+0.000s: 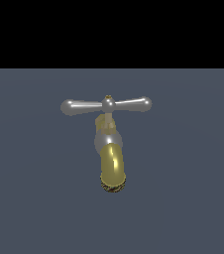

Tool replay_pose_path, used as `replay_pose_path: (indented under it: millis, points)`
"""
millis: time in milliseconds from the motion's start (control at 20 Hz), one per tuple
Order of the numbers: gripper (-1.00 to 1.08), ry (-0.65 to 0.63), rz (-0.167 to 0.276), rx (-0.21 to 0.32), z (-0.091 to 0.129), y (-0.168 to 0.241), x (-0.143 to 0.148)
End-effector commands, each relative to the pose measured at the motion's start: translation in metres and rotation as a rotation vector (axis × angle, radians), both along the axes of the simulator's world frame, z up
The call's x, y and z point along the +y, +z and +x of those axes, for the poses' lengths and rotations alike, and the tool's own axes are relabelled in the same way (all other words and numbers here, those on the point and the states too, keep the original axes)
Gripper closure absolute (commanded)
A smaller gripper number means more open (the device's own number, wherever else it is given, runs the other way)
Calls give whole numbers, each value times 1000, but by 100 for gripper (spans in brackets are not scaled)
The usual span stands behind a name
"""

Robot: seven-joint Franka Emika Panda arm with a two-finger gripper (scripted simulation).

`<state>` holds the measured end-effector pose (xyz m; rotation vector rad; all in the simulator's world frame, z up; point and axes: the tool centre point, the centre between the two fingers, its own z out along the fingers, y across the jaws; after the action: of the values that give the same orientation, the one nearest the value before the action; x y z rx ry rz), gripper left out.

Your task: Turn on the faucet by rotating a designated handle.

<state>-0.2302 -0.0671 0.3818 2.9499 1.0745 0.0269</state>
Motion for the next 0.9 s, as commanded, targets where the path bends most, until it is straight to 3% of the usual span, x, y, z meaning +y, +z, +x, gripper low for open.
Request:
replay_pose_path:
  millis: [0,850]
  points:
    - [108,63,-1,1,5,-11,-6]
    - [108,475,-10,7,50,-84,-34]
